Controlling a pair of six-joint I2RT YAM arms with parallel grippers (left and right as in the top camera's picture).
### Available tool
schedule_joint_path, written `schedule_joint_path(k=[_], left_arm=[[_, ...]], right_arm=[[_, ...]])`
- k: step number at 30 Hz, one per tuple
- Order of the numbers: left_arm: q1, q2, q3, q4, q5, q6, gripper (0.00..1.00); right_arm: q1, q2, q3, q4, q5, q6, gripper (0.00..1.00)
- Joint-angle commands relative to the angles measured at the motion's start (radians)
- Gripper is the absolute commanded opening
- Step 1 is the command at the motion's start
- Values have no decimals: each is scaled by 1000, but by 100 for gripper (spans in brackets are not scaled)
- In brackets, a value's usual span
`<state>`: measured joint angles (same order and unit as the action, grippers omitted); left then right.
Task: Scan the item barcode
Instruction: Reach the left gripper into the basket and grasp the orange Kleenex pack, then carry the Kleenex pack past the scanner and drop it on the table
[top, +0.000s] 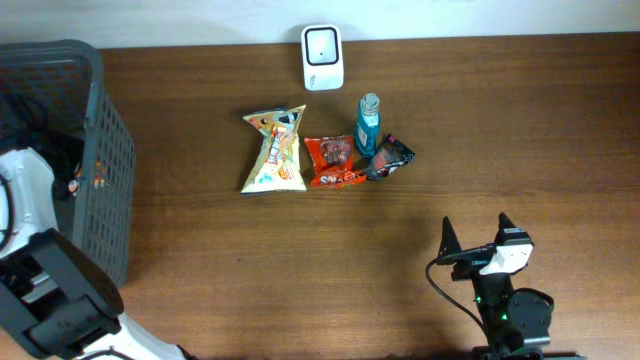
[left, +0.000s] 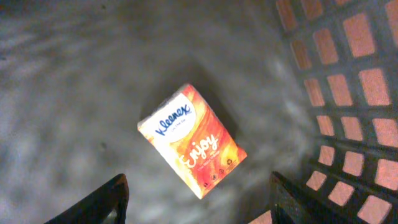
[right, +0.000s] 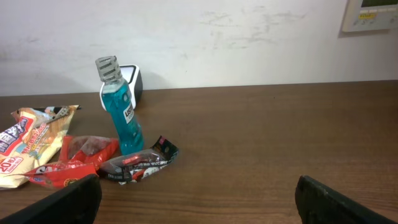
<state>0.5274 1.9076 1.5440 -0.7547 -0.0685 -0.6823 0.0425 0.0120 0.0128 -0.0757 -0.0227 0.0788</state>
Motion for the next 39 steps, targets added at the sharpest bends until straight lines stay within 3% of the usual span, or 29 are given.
schedule_joint_path(k=[1,12,13,15,17,20,23,26,33,36,39], left_arm=[[0,40,-37,64,-79,-10,70],[5,205,-37,104,-78,-10,62],[5,217,-37,106,-78,-10,54],[5,223,-37,97,-75,-10,25],[5,222,-37,96,-76,-10,21],[5,202,-11,55,-75,-10,0],[6,126,64,-51,-68,-9,0],[5,-60,139,-127,-63,-10,0],[3,-574,146,-130,72,-10,0],[-2,-682,146,-182,296,3,0],[-103,-679,142,-230,502,98,0]], right_arm=[[1,-5,-7,-4,9,4,98],[1,-5,-7,-4,9,4,98],[1,-5,-7,-4,9,4,98],[1,-5,-7,-4,9,4,98],[1,-5,-7,-4,9,4,98],[1,-5,-7,-4,8,4,98],[1,-5,-7,-4,9,4,98],[1,-5,-7,-4,9,4,98],[1,-5,-7,-4,9,4,98],[1,-5,-7,-4,9,4,98],[1,-5,-7,-4,9,4,98]])
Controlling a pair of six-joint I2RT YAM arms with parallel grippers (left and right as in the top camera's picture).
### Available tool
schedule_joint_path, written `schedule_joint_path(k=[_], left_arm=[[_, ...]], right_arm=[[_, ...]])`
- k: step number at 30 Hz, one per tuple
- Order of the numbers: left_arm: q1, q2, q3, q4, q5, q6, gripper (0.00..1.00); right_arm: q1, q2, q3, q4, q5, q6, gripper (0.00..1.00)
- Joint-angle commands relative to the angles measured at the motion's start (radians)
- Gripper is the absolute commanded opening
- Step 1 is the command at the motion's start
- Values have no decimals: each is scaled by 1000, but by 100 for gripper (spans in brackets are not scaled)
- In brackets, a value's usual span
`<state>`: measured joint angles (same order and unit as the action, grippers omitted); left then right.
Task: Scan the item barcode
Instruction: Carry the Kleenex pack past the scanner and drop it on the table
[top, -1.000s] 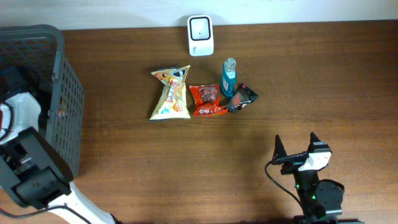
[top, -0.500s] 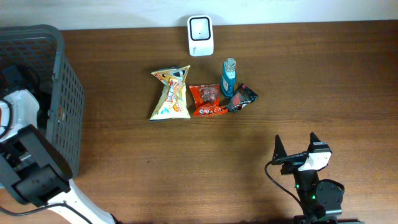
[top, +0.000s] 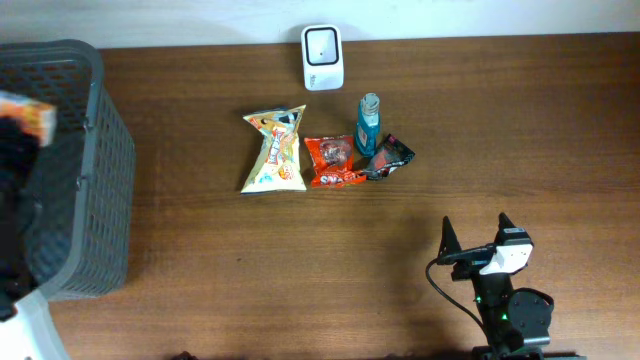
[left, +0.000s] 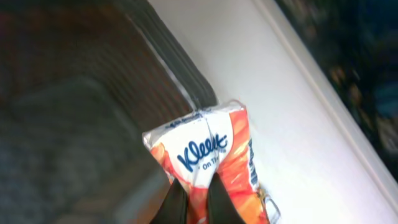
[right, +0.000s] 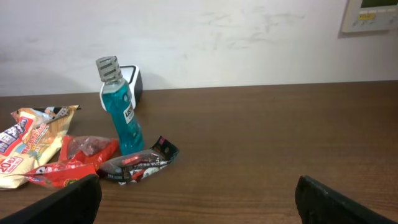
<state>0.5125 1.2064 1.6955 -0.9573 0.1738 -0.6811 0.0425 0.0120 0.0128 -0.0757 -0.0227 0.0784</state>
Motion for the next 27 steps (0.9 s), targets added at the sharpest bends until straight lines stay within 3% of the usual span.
schedule_joint_path(k=[1,5,7,10,13,15,19,21,25,27], left_arm=[[-160,38,-10,-44,294,141,0],[-446,123,-10,-63,289,263,0],[-594,197,-10,-78,235,269,0],[-777,335,-10,-107,112,272,0],[-908,481,-10,-104,-193,271,0],[-958,585,-10,-103,-300,272,0],[-1000,737,-10,-107,-298,272,2],[-1009,778,-10,-112,-274,272,7],[-1010,790,-10,-138,-167,271,2],[-1017,790,-10,-221,-125,244,0]], right_arm=[[1,-5,-7,-4,9,4,98],[1,-5,-7,-4,9,4,98],[1,-5,-7,-4,9,4,98],[2,-5,-7,-4,9,4,98],[1,-5,-7,-4,9,4,98],[1,-5,-7,-4,9,4,98],[2,-5,-7,-4,9,4,98],[1,-5,-7,-4,9,4,98],[1,-5,-7,-4,9,4,98],[1,-5,-7,-4,9,4,98]])
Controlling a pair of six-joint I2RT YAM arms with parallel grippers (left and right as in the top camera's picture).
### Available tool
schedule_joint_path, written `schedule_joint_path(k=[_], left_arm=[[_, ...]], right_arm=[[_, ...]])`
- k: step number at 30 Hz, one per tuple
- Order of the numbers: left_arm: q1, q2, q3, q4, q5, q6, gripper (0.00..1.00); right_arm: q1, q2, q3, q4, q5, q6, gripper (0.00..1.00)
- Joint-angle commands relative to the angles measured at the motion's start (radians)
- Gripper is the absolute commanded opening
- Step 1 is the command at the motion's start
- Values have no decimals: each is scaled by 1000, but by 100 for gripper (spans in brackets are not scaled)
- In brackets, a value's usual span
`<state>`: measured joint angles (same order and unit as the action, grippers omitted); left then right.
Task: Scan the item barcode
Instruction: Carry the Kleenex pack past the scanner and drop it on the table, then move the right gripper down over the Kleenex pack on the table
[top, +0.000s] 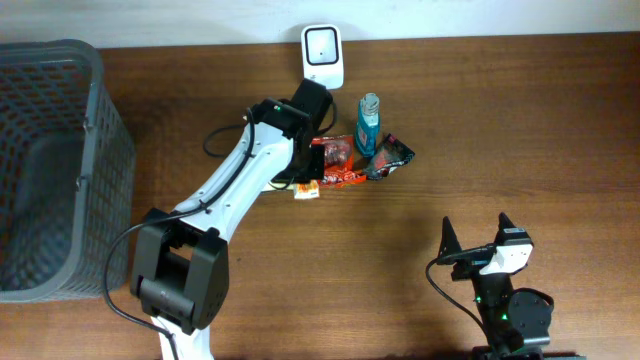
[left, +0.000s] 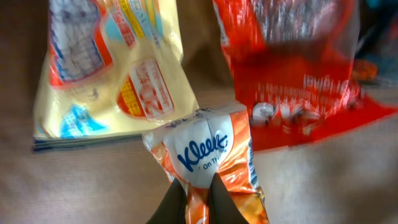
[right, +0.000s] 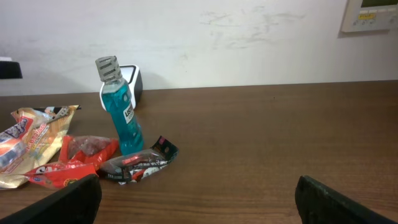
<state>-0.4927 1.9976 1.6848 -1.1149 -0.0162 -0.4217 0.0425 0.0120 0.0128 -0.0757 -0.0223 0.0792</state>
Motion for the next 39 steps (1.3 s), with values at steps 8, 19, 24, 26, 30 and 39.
schedule_joint_path(k=[8,19,24,26,30,39], left_arm=[[-92,-1,1,-108,53,-112,24],[28,-12,301,-264,27,-39,48],[128,-32,618,-486,12,13,50],[160,-65,689,-559,-19,13,53],[227,-183,690,-573,-29,47,68],[315,-372,500,-569,-124,31,99]], right_arm=[[1,-5,-7,-4,8,3,98],[1,-5,-7,-4,8,3,98],[2,-5,-7,-4,8,3,98],[2,-5,-7,-4,8,3,98],[1,-5,-7,-4,8,3,98],[1,-5,-7,-4,8,3,98]])
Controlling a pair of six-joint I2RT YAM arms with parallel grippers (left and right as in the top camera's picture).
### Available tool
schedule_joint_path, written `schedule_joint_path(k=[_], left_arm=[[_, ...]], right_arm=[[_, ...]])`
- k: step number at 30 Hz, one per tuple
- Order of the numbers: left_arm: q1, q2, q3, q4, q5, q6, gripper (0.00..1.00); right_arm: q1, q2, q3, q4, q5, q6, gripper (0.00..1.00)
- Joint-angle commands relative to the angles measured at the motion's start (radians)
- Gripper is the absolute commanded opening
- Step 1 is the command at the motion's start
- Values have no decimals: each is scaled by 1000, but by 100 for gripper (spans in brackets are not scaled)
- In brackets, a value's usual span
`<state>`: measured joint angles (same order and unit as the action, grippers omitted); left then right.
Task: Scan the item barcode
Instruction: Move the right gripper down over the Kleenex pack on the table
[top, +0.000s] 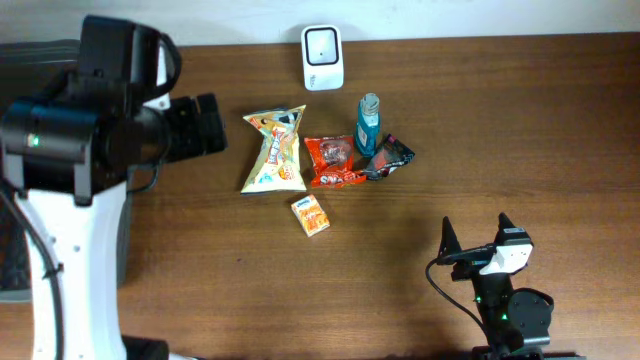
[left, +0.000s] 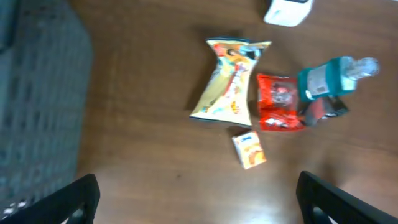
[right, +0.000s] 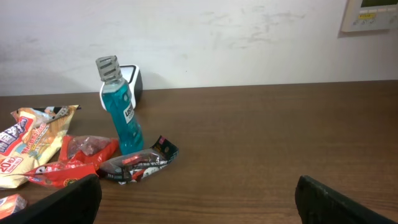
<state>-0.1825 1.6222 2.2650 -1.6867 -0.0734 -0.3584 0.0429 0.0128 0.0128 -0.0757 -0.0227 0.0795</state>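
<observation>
A small orange tissue pack (top: 312, 215) lies flat on the brown table, just in front of the yellow snack bag (top: 273, 152) and the red packet (top: 333, 162). The left wrist view shows the pack (left: 249, 150) from high above. The white scanner (top: 322, 57) stands at the far edge. My left gripper (top: 205, 127) hangs high over the table's left part, open and empty (left: 199, 208). My right gripper (top: 478, 240) rests open near the front right edge (right: 199, 205), with the pack's corner (right: 9, 202) at its far left.
A teal bottle (top: 368, 125) stands upright right of the red packet, with a dark wrapper (top: 390, 157) beside it. A grey mesh basket (left: 37, 93) sits at the table's left end, mostly behind my left arm in the overhead view.
My left gripper was shut on the tissue pack low beside the snacks. Now the pack lies on the table, and the gripper is open, high up and back to the left.
My left gripper was open over the tissue pack inside the basket. Then it was shut on the pack above the basket's rim, then held it low by the snack bags. Now the pack lies loose on the table. The right arm has stayed still.
</observation>
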Motion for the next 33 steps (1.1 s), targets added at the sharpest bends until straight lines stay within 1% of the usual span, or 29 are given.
schedule_joint_path(k=[1,6,9,14,21,33], left_arm=[[5,4,-122,20,-66,-49,99],[4,4,-304,131,-39,-75,100],[4,4,-345,170,-17,-75,99],[4,4,-349,193,-21,-74,100],[4,4,-349,209,-75,-74,99],[4,5,-349,262,-74,-74,99]], right_arm=[[1,-6,-7,-4,9,3,98],[1,-6,-7,-4,8,3,98],[1,-6,-7,-4,9,3,98],[1,-6,-7,-4,9,3,98],[1,-6,-7,-4,8,3,98],[1,-6,-7,-4,9,3,98]])
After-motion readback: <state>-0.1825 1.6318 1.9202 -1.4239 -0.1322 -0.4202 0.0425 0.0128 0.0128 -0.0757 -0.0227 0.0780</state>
